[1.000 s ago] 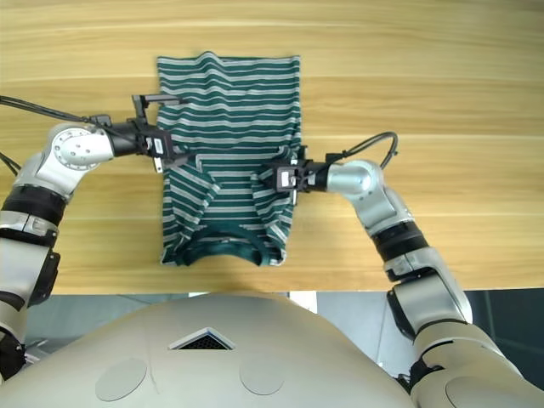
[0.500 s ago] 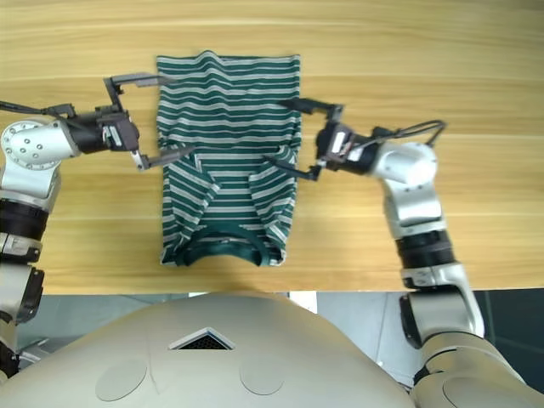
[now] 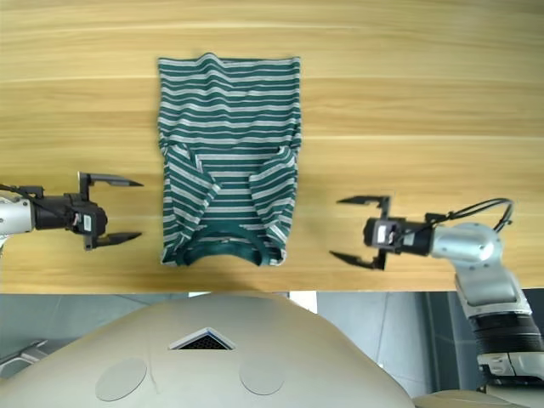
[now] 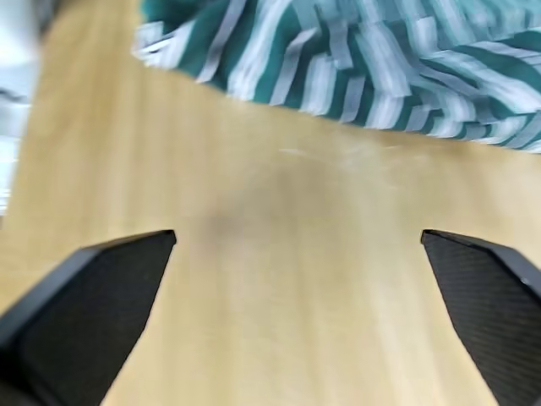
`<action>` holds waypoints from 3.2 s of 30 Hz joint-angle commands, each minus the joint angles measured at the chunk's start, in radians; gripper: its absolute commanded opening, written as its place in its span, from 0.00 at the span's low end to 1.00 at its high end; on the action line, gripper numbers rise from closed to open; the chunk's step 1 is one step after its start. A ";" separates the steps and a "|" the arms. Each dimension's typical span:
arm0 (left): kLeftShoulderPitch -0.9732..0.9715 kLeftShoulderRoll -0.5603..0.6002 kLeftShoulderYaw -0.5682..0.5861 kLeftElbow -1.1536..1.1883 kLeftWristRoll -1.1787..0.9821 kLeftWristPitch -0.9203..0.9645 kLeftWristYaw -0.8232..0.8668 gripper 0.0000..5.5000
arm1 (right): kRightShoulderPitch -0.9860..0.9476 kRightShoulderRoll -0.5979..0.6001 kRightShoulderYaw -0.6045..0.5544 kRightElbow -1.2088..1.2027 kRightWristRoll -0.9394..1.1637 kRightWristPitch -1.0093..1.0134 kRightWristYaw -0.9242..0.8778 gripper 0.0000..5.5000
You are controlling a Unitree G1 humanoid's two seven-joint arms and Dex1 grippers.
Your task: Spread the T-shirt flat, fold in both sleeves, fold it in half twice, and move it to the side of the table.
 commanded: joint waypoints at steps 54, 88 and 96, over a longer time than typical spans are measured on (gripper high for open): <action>-0.006 0.011 -0.289 -0.085 -0.009 0.000 -0.128 0.14 | -0.138 0.163 0.230 -0.018 -0.012 -0.027 -0.080 0.00; 0.096 0.141 -0.064 -0.368 -0.379 -0.019 -0.204 0.00 | 0.117 -0.104 -0.024 -0.308 0.283 -0.060 0.063 0.00; 0.144 0.143 -0.039 -0.440 -0.484 -0.004 -0.243 0.00 | 0.156 -0.101 -0.072 -0.366 0.346 -0.062 0.109 0.00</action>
